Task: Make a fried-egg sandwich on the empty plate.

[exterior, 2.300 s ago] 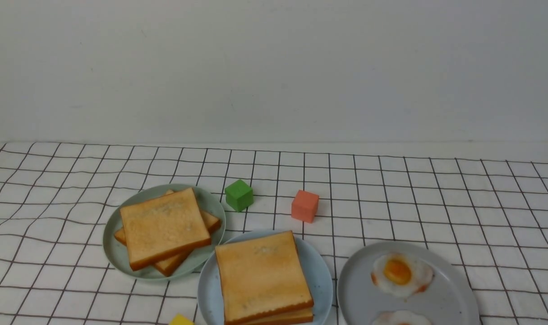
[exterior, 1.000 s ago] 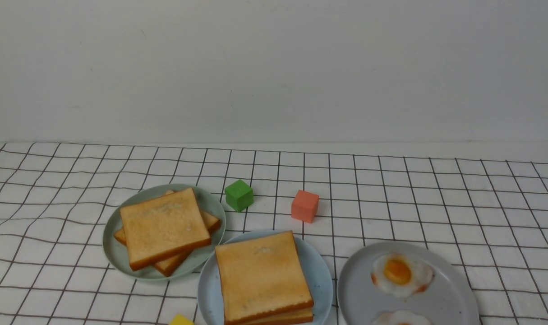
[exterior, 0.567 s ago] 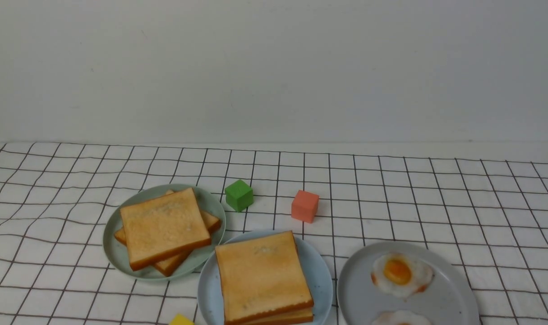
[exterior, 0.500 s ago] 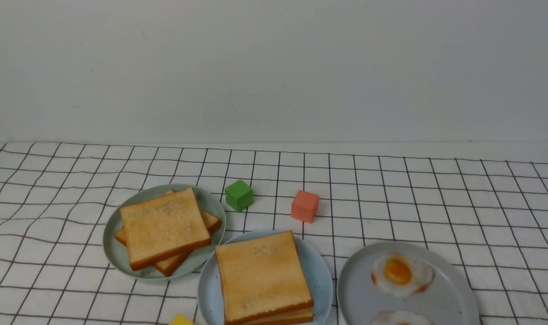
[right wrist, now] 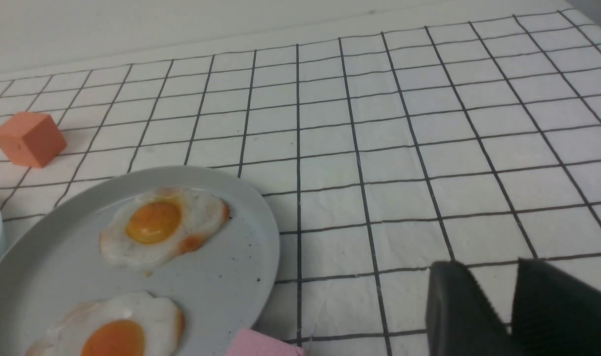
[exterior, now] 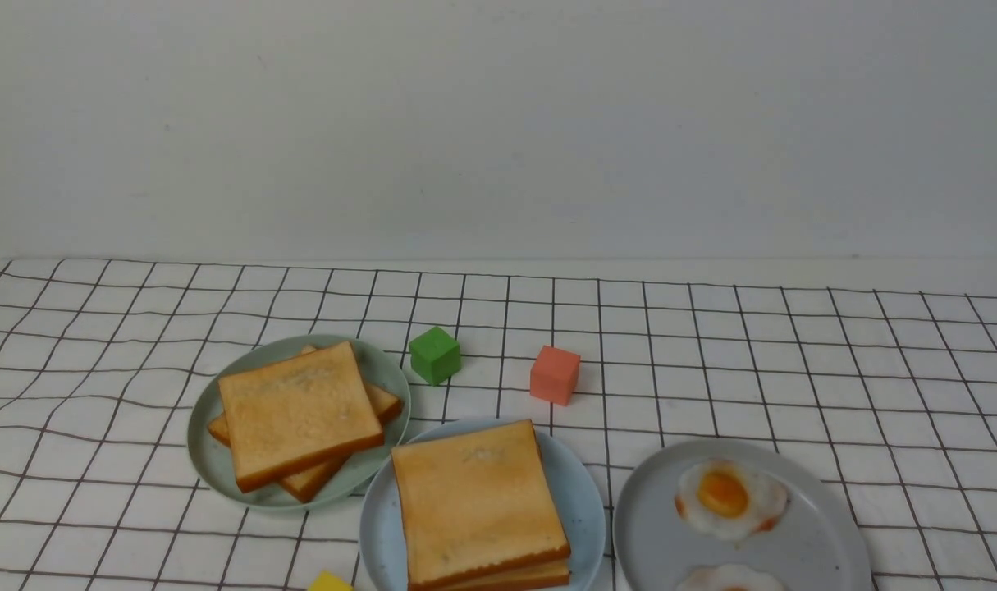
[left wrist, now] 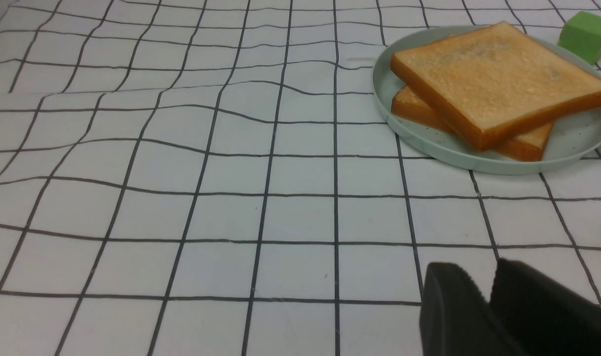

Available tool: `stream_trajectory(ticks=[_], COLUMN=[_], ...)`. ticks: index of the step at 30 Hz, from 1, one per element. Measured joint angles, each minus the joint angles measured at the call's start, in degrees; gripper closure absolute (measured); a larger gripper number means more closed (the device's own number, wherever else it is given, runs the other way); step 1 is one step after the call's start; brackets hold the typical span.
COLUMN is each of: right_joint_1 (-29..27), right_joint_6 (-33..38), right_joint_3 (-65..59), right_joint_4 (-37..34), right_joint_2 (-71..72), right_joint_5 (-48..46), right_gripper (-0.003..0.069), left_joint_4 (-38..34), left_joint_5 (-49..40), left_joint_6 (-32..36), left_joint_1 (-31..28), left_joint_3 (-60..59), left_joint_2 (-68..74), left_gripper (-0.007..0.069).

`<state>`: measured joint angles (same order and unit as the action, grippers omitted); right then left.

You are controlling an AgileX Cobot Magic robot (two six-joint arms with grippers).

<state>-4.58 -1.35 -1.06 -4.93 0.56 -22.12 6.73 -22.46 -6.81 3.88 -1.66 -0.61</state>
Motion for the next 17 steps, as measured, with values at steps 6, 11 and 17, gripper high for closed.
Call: stream_trajectory(ticks=[6, 11, 17], right_joint_1=[0.0, 0.0, 0.0], right_joint_6=[0.0, 0.0, 0.0], right_joint_3=[0.0, 0.0, 0.0], right_joint_4=[0.0, 0.0, 0.0], right_joint_2=[0.0, 0.0, 0.0], right_joint_5=[0.0, 0.0, 0.0], right_gripper=[0.0444, 0.0435, 0.0428], left_joint_4=[0.0, 0.0, 0.0], left_joint_5=[0.0, 0.0, 0.0], left_joint_6=[0.0, 0.0, 0.0], left_joint_1=[0.0, 0.0, 0.0], left_joint_3=[0.0, 0.0, 0.0], left_joint_2=[0.0, 0.0, 0.0], left_gripper=[0.0476, 0.0470, 0.0463])
